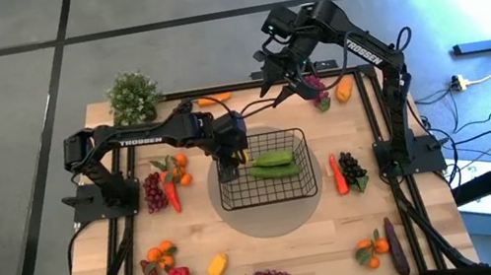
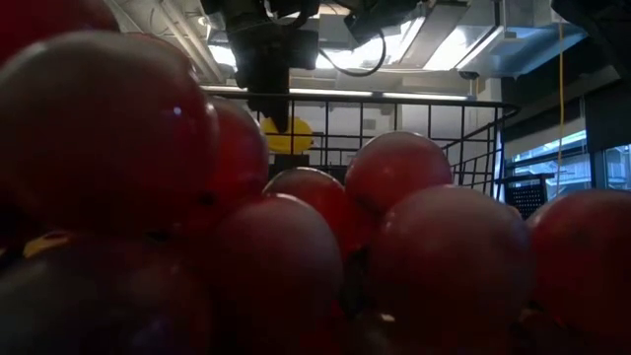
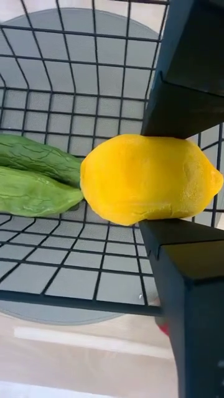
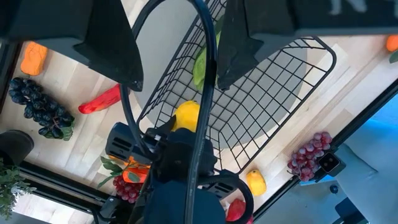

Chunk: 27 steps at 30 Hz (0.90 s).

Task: Build produce basket
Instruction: Put the top lemon into the basket, then put the red bell pepper into the basket

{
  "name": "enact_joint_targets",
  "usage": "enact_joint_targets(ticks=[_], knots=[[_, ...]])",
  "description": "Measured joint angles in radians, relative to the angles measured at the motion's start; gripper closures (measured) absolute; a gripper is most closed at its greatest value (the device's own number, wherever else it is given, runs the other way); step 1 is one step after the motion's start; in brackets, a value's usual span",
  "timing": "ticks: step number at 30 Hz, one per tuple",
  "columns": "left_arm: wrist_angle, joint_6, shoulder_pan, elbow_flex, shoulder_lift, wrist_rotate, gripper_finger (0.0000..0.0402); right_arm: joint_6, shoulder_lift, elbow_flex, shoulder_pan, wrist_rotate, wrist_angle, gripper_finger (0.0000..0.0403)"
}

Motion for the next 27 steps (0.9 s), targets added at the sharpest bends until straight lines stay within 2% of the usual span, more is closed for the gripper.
enact_joint_targets(ticks=[5,9,15,20,23,27], knots=[[0.003,-0.039,0.000,0.000,0.000,0.001,0.0230,0.000,0.000,0.000,0.000,0.000,0.000,0.0209],[0.029,0.009,-0.007,0.000,0.000,0.005,0.0227,0.000,0.000,0.000,0.000,0.000,0.000,0.0209],[0.029,0.007,-0.028,0.000,0.000,0.002,0.0195,0.000,0.000,0.000,0.000,0.000,0.000,0.0209],[0.029,-0.020,-0.022,0.000,0.000,-0.042,0.0175,0.000,0.000,0.000,0.000,0.000,0.000,0.0209],[0.029,-0.019,-0.021,0.000,0.000,-0.098,0.0175,0.000,0.000,0.000,0.000,0.000,0.000,0.0209],[0.022,-0.024,-0.020,0.000,-0.015,-0.113,0.0176,0.000,0.000,0.000,0.000,0.000,0.000,0.0209]])
